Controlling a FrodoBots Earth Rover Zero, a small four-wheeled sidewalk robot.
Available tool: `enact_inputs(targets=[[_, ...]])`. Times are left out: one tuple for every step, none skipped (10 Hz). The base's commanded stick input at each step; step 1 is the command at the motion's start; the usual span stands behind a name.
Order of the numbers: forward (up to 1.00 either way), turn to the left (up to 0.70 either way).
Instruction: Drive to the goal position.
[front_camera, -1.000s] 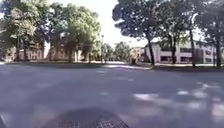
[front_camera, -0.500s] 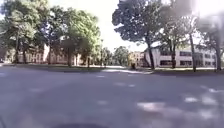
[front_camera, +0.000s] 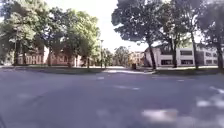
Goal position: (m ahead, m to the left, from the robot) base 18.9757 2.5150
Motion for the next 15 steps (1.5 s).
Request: enact_inputs(targets=[[0.70, 0.00], [0.70, 0.00], [0.70, 0.00], [0.70, 0.00], [0.70, 0.00], [0.70, 0.00], [0.70, 0.00], [0.70, 0.00], [0.70, 0.00], [0.70, 0.00], [0.70, 0.00], [0.70, 0.00], [0.70, -0.02], [0.70, -0.04], [0.70, -0.12]])
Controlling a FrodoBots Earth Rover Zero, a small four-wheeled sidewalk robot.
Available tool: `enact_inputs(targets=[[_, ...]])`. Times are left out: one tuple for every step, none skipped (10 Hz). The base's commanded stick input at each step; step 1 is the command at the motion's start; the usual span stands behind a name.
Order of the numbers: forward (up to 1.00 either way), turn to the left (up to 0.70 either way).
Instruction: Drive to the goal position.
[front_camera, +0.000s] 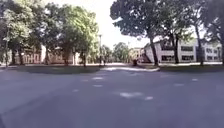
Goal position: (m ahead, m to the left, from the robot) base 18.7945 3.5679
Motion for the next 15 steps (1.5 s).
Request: enact_inputs(targets=[[0.70, -0.12], [0.70, -0.12], [0.70, -0.12], [0.70, -0.12], [0.70, -0.12], [0.70, -0.09], [0.70, 0.00], [0.70, 0.00], [0.70, 0.00], [0.70, 0.00], [0.70, 0.00], [0.70, 0.00], [0.70, 0.00], [0.70, 0.00], [0.70, 0.00]])
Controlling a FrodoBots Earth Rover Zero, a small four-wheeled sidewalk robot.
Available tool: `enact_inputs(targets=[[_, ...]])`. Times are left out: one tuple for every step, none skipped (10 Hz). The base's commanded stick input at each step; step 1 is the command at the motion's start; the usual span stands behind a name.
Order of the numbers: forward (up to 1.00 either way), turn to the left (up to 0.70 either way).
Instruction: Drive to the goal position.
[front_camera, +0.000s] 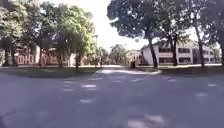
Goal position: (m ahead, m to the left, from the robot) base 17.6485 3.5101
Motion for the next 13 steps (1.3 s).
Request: enact_inputs(targets=[[0.70, 0.00], [0.70, 0.00], [0.70, 0.00], [0.70, 0.00], [0.70, 0.00], [0.70, 0.00], [0.70, -0.01], [0.70, -0.04], [0.70, -0.10], [0.70, -0.11], [0.70, -0.11], [0.70, -0.11], [0.70, -0.11]])
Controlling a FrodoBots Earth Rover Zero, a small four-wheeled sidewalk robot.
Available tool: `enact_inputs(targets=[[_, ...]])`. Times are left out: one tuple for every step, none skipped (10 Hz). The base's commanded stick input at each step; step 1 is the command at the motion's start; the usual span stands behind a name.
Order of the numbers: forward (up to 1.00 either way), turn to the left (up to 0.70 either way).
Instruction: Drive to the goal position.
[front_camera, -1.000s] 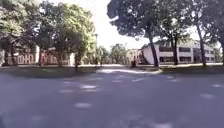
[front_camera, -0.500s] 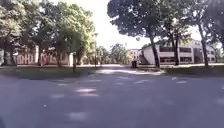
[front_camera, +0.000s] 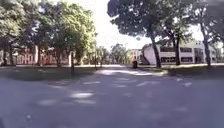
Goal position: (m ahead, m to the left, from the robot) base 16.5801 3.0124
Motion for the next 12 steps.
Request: enact_inputs(targets=[[0.70, -0.08], [0.70, -0.02], [0.70, 0.00], [0.70, 0.00], [0.70, 0.00], [0.70, 0.00], [0.70, 0.00], [0.70, 0.00], [0.70, 0.00], [0.70, 0.00], [0.70, 0.00], [0.70, 0.00]])
